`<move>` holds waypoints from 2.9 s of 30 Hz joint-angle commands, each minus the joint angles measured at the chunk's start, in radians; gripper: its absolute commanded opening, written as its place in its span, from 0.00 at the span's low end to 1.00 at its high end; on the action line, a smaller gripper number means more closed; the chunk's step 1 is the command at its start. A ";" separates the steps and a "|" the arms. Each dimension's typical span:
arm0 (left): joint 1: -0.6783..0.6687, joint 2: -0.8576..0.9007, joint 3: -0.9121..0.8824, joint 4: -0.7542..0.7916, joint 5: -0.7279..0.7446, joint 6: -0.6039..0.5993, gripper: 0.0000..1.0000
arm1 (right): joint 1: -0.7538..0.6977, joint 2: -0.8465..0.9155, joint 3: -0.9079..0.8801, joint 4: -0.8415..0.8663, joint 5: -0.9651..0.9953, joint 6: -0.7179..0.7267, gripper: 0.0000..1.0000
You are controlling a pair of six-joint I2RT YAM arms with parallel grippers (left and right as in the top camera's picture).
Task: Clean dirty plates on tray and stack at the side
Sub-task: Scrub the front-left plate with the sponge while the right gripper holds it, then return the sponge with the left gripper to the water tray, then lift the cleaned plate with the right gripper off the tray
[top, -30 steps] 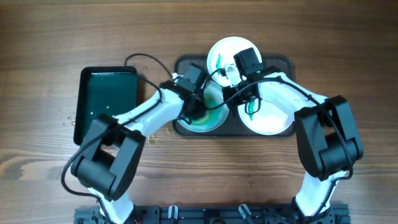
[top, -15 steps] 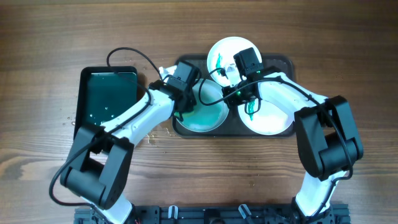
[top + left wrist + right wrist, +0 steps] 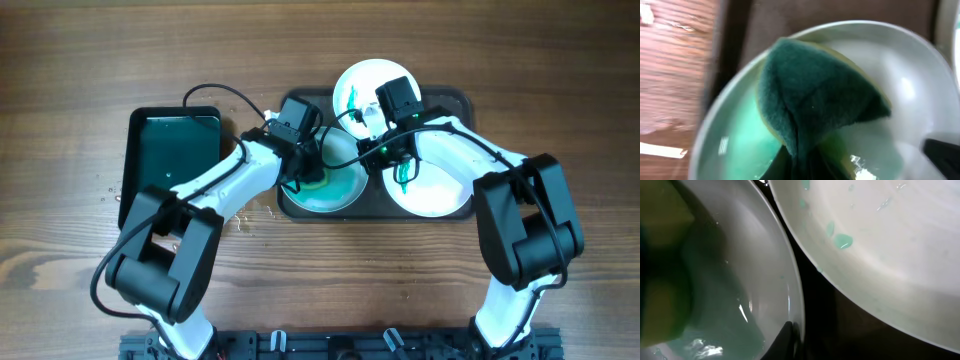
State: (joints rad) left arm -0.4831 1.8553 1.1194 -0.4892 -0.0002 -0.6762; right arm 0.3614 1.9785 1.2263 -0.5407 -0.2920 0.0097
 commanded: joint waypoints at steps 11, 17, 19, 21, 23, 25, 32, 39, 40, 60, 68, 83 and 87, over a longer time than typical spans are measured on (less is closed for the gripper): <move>0.016 -0.284 -0.004 -0.043 -0.318 0.040 0.04 | -0.005 0.023 0.132 -0.118 0.090 -0.011 0.04; 0.132 -0.394 -0.005 -0.074 -0.319 0.040 0.04 | -0.005 -0.023 0.132 -0.123 0.103 -0.011 0.04; 0.196 -0.395 -0.005 -0.104 -0.315 0.033 0.04 | -0.002 -0.057 0.132 -0.127 0.143 -0.011 0.04; 0.277 -0.385 -0.005 -0.143 -0.295 0.033 0.04 | 0.012 -0.101 0.132 -0.135 0.219 -0.011 0.04; 0.353 -0.367 -0.010 -0.164 -0.276 0.033 0.04 | 0.034 -0.143 0.132 -0.138 0.317 -0.011 0.04; 0.405 -0.345 -0.018 -0.166 -0.252 0.033 0.04 | 0.058 -0.174 0.132 -0.138 0.400 -0.013 0.04; 0.558 -0.212 -0.062 -0.140 -0.198 0.042 0.04 | 0.174 -0.257 0.132 -0.154 0.668 -0.090 0.04; 0.615 -0.144 -0.062 -0.084 -0.198 0.071 0.04 | 0.312 -0.266 0.132 -0.153 0.952 -0.154 0.04; 0.616 -0.140 -0.062 -0.077 -0.192 0.071 0.04 | 0.330 -0.267 0.132 -0.152 0.992 -0.170 0.04; 0.618 -0.177 -0.055 -0.068 -0.079 0.089 0.70 | 0.555 -0.268 0.132 0.034 1.458 -0.488 0.04; 0.617 -0.387 -0.025 -0.072 -0.079 0.108 0.95 | 0.590 -0.268 0.132 0.208 1.533 -0.642 0.04; 0.617 -0.408 -0.026 -0.106 -0.079 0.108 1.00 | 0.521 -0.277 0.128 0.109 1.089 -0.457 0.04; 0.617 -0.408 -0.026 -0.106 -0.079 0.108 1.00 | 0.306 -0.305 0.154 0.020 0.640 -0.249 0.04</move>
State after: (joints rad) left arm 0.1303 1.4433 1.0859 -0.5957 -0.0799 -0.5804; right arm 0.8150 1.7279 1.3441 -0.4770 0.7078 -0.4000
